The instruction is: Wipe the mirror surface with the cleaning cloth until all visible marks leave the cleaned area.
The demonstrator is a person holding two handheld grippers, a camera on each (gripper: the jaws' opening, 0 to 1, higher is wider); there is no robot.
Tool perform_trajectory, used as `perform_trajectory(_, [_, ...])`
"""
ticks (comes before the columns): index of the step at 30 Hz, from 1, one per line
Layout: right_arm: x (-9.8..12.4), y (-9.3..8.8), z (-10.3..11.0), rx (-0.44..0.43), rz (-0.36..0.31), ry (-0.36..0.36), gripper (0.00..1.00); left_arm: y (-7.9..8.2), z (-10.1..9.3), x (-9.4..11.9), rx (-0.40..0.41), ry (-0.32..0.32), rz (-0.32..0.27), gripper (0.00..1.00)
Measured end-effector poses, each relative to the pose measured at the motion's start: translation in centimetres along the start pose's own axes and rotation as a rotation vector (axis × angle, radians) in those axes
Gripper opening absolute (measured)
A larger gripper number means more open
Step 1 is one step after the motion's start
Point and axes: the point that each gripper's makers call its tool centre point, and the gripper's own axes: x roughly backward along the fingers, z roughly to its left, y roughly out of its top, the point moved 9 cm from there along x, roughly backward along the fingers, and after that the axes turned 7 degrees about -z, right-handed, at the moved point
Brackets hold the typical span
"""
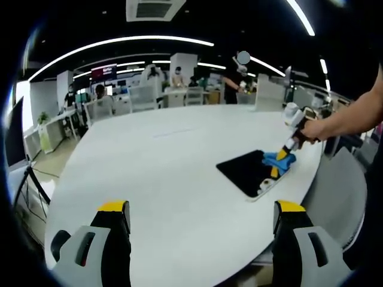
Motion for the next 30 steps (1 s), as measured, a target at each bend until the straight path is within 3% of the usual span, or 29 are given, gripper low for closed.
perform_trajectory(18, [1.4,-2.5,0.5,0.011,0.008,0.004,0.00,-0.4,-0.1,0.5,0.003,-0.007,0.001,1.00])
perform_trajectory(30, [1.6,-3.0,0.7,0.008,0.033,0.008,0.00,-0.5,0.0,0.7,0.007,-0.005,-0.001,1.00])
